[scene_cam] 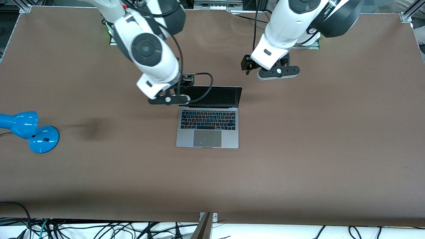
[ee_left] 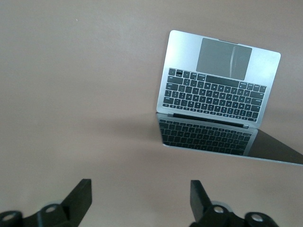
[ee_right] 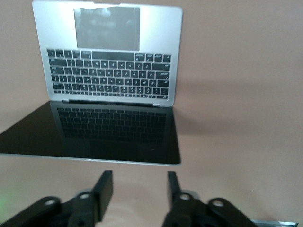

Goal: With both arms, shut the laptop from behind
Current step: 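Move the right gripper and the left gripper toward the laptop screen, then lower both grippers behind the laptop screen's back edge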

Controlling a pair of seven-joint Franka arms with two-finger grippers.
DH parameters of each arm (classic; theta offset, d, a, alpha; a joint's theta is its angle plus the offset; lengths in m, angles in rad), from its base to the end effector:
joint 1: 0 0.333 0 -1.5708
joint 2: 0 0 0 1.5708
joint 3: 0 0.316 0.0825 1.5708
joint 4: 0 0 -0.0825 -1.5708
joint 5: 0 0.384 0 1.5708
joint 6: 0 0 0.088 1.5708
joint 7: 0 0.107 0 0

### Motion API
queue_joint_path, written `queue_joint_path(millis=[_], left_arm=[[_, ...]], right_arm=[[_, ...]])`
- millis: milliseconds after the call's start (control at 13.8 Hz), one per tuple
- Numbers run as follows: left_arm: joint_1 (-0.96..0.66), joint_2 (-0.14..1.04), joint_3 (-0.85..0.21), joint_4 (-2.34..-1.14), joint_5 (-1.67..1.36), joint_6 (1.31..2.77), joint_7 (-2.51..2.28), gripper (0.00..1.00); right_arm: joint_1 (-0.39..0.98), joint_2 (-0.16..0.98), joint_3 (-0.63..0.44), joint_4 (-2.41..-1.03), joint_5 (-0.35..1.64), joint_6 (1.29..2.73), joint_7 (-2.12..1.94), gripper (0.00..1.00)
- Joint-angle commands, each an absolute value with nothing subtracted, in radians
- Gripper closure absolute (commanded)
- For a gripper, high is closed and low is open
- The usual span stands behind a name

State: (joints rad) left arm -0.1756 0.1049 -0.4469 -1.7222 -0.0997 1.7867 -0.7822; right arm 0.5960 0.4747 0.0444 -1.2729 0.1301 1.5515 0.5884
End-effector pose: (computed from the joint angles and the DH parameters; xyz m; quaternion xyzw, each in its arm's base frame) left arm 0.4794 -0.3428 0.5173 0.9931 0.0916 -0.0576 0.0444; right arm 0.5372 0.4103 0.4694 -0.9922 -0.0193 0.1228 0.0053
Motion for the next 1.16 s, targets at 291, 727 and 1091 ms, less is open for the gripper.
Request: queue_joint_path(millis=[291, 727, 1091], left_arm=[[-0.175, 0.182, -0.511, -1.773, -0.077, 1.899, -0.903, 0.52], [-0.192, 0.235, -0.514, -1.775, -0.077, 1.942, -0.971, 1.00], [-0.206, 0.317, -0.522, -1.775, -0.075, 1.960, -0.974, 1.00]], right_arm=[[0.603, 0.499, 0.038, -1.284, 0.275, 1.557, 0.624, 0.84], [0.621, 0.554, 0.038, -1.295, 0.276, 1.543, 0.629, 0.95], [0.634, 0.589, 0.040, -1.296, 0.301, 1.545, 0.637, 0.98]])
